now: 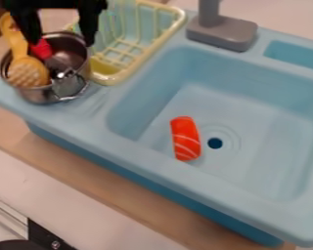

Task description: Take the yellow brush out of the pot and put it in the sink

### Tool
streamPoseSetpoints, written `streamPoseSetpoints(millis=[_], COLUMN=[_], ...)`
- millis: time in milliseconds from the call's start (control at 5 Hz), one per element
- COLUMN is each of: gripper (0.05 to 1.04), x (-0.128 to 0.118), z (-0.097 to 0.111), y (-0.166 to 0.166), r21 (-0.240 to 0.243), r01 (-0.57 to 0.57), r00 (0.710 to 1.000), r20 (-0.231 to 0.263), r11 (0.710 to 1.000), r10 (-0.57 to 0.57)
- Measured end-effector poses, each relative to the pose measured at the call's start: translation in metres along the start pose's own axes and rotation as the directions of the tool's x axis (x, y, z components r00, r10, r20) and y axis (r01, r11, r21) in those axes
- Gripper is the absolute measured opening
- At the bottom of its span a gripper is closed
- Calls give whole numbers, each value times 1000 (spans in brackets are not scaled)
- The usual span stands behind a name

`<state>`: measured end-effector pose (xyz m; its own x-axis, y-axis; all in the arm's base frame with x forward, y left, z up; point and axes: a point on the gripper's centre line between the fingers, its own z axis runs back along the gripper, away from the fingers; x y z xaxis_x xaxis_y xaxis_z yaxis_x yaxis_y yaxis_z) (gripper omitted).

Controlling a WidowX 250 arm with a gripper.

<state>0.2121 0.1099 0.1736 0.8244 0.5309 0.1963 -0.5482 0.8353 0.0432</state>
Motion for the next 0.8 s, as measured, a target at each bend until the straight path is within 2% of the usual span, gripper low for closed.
streamPoseSetpoints(millis=[400,800], gripper=[997,997], x=[-1,12], z=[-4,-10], y=[30,35], r21=[-17,-82], r01=[-67,-57], r00=[997,991], r20=[31,117], r11=[998,995], r10=[68,66])
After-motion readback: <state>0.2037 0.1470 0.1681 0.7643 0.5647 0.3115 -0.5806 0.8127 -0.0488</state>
